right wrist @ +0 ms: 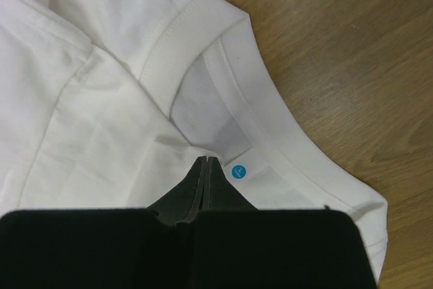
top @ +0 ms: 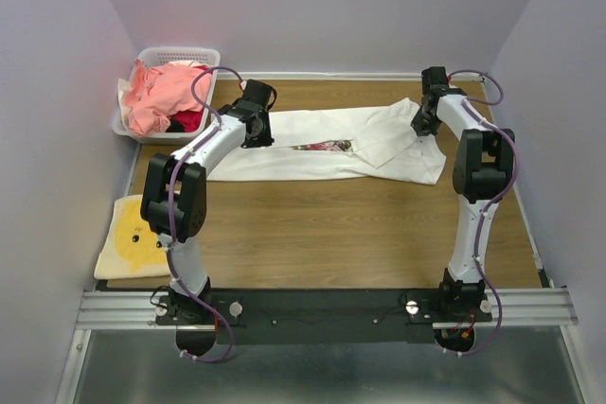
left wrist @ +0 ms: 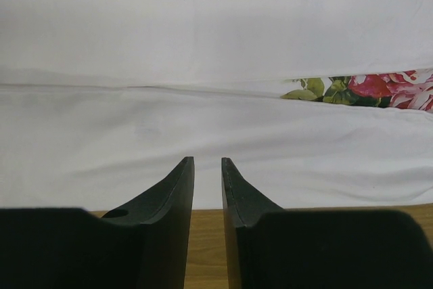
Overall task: Fold and stack the t-shirts
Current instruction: Fold the tshirt
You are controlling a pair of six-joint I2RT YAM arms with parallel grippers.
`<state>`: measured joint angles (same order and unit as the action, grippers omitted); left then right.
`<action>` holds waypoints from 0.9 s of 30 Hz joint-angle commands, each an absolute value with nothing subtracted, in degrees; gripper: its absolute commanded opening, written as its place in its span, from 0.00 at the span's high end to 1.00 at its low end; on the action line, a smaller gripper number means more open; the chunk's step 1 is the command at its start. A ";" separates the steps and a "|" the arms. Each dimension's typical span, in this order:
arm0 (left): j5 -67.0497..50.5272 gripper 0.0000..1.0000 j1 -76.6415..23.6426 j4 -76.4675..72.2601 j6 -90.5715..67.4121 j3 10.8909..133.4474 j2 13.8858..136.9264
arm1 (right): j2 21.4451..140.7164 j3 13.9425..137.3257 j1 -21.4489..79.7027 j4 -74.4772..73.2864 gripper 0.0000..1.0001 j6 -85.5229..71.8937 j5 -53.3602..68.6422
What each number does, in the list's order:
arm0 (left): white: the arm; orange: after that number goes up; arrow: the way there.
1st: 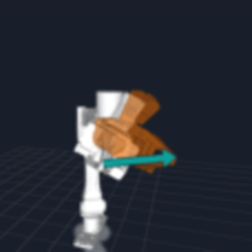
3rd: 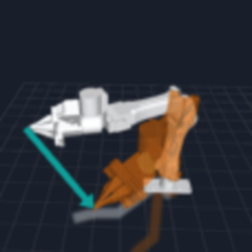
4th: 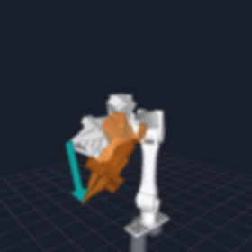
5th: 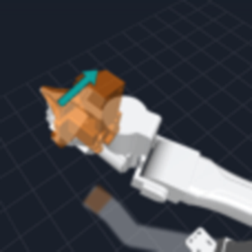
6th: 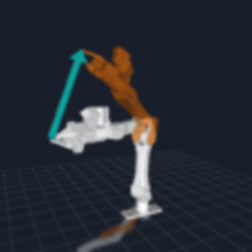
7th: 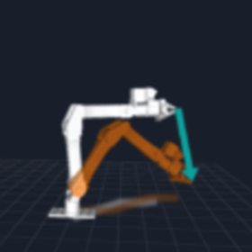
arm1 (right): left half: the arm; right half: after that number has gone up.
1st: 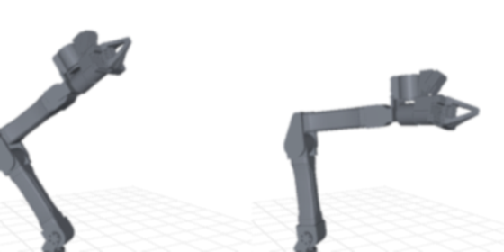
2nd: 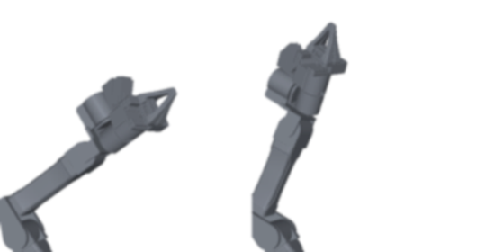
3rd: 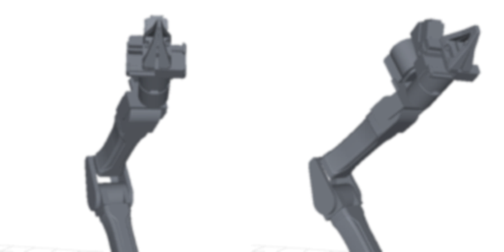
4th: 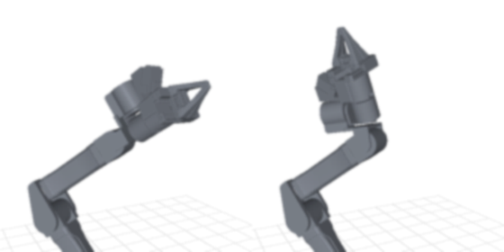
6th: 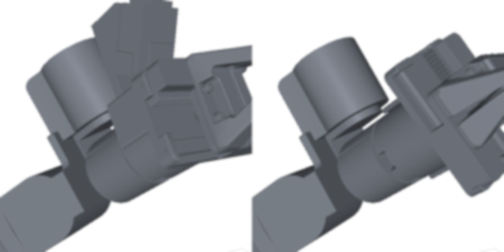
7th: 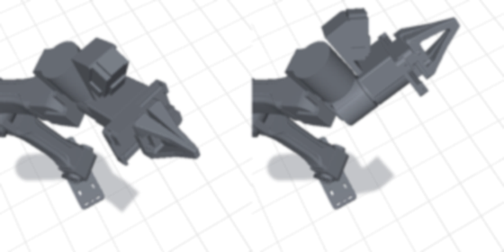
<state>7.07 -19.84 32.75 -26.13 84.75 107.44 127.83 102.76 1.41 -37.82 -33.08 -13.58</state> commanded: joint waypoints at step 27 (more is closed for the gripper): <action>9.05 0.70 -20.04 33.40 -26.63 84.29 107.14 | 134.75 118.75 1.14 -32.61 0.58 -32.62 1.85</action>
